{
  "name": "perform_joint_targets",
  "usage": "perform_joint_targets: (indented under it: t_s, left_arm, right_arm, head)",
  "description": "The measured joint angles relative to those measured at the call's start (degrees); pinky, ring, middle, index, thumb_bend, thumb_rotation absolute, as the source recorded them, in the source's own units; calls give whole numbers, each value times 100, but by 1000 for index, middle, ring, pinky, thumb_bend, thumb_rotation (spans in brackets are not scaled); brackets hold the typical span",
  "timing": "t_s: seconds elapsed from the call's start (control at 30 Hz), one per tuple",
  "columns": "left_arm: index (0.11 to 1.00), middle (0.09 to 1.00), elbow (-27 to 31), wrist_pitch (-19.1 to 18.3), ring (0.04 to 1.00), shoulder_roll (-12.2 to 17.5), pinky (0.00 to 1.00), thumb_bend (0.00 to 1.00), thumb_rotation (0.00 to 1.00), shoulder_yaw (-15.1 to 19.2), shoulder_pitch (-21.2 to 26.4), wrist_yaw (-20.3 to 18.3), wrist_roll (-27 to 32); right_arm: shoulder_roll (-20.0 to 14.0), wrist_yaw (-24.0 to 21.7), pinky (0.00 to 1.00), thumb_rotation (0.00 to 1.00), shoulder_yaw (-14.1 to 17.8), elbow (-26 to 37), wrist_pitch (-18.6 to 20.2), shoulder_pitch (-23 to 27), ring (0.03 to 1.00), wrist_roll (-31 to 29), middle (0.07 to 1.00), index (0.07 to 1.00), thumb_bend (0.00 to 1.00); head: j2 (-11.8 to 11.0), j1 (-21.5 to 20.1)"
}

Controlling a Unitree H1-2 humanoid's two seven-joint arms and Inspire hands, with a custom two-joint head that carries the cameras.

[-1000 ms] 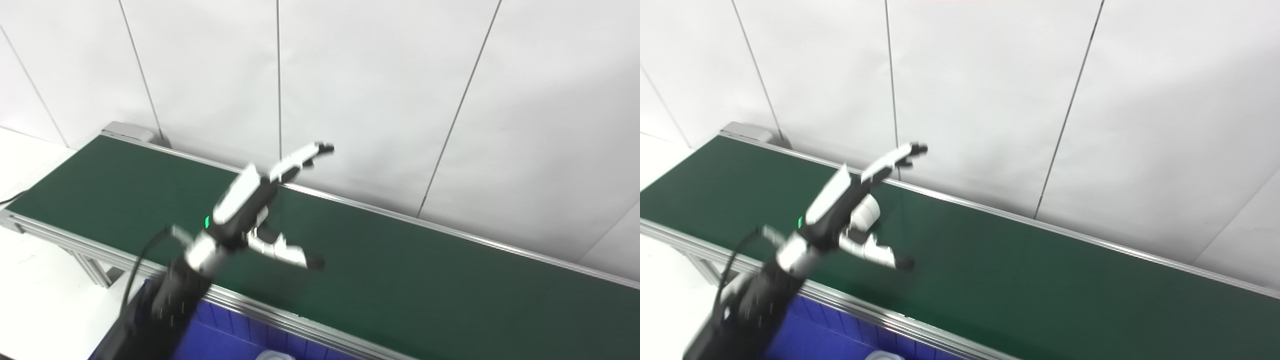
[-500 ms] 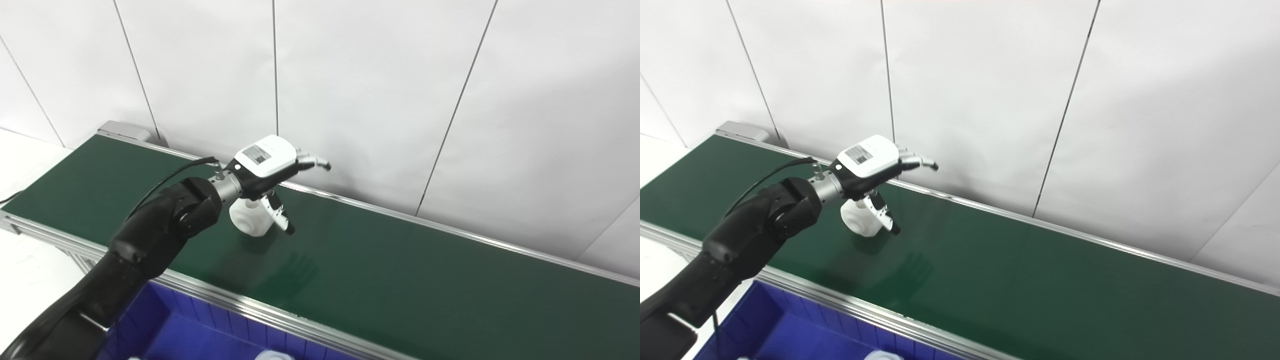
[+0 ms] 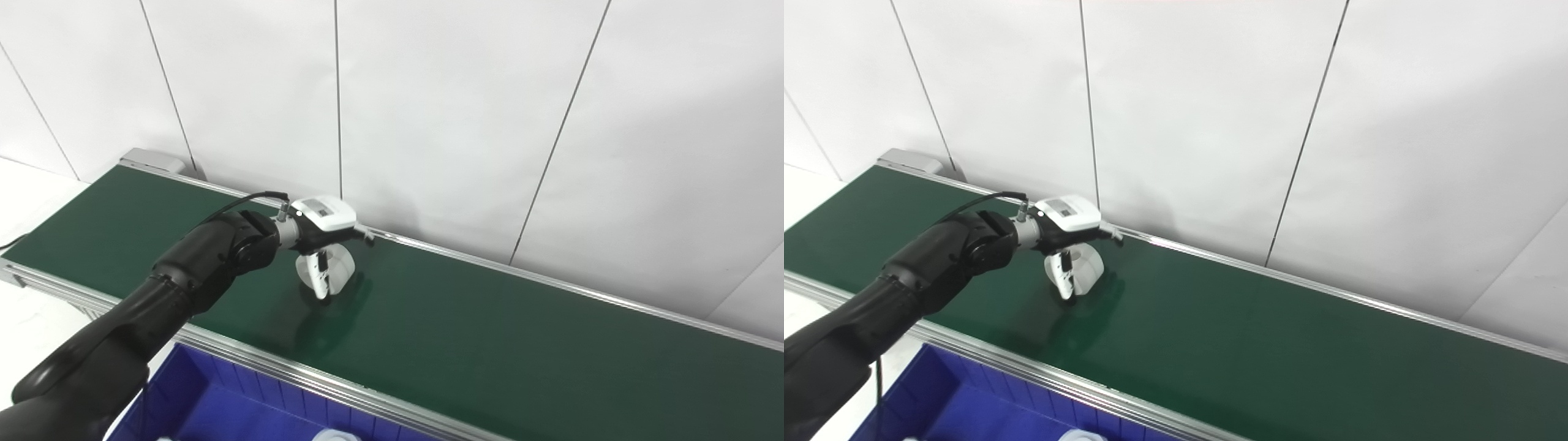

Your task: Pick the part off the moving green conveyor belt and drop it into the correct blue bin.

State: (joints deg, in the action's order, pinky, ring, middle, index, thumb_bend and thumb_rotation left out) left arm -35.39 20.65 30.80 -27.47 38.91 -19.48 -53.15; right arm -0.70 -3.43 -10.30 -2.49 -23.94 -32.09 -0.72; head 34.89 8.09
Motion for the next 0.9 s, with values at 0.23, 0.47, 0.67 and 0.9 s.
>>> perform_joint_targets:
  t_s: [0.23, 0.47, 0.67, 0.9]
  left_arm:
    - [855, 885, -105, -165, 869, -3, 790, 1000, 374, -236, 63, 99, -252]
    - [662, 680, -425, -1, 641, -51, 582, 887, 80, -557, 187, 764, -396]
    - [497, 492, -1023, 490, 461, -259, 431, 536, 1, -610, 125, 2470, -455]
    - [461, 522, -1102, 548, 502, -471, 452, 520, 0, -695, 27, 2948, 3]
  right_arm:
    - [37, 17, 989, 1000, -37, 74, 0, -54, 940, 103, 987, 996, 719]
    - [37, 17, 967, 1000, -53, 122, 0, -84, 932, 99, 985, 998, 710]
    - [40, 51, 968, 1000, -63, 127, 0, -109, 932, 117, 977, 989, 723]
    - [39, 51, 976, 1000, -99, 136, 0, -112, 937, 136, 982, 993, 725]
  head:
    - [53, -9]
    - [105, -9]
    - [132, -44]
    - [158, -62]
